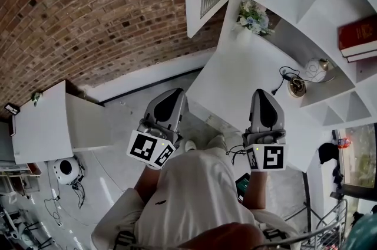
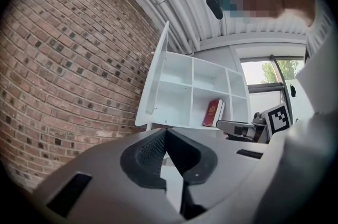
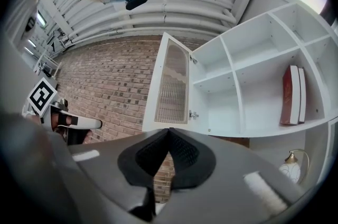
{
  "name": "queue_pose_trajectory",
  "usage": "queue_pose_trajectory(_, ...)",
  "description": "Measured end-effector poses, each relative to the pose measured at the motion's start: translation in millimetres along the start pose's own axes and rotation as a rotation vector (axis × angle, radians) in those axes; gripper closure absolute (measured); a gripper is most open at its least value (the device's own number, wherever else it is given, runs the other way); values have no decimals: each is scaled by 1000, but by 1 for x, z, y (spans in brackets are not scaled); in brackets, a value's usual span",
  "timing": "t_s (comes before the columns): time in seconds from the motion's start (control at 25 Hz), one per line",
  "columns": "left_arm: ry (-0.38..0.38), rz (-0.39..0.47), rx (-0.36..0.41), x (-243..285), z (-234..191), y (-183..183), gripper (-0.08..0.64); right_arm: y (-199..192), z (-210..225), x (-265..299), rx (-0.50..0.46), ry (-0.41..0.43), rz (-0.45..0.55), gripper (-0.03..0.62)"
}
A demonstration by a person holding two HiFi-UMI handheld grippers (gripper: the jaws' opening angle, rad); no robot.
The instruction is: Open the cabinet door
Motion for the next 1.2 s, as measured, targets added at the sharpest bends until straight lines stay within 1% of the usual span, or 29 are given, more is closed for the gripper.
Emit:
queue_pose_trajectory(0.28,-9,-3,1,2,0,0,551,-1,-3,1,12,3,-5,581)
queue_pose_trajectory(0.8,-14,-2,-4,4,-2,0,551,-1,-6,2,5,-4,-9,581)
queue_pose_trajectory(1.2,-33,-5,-2,8,-4,0,551,-1,-8,4,1,-9,-11,581)
Point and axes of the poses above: the fingertips, and each gripper's own axes: x forward along the fingers, z to its right, y out of its top, the point moved 4 cm from there along -x, backward along the fingers, and after that the axes turned 4 degrees about z, right-handed, at the moved point
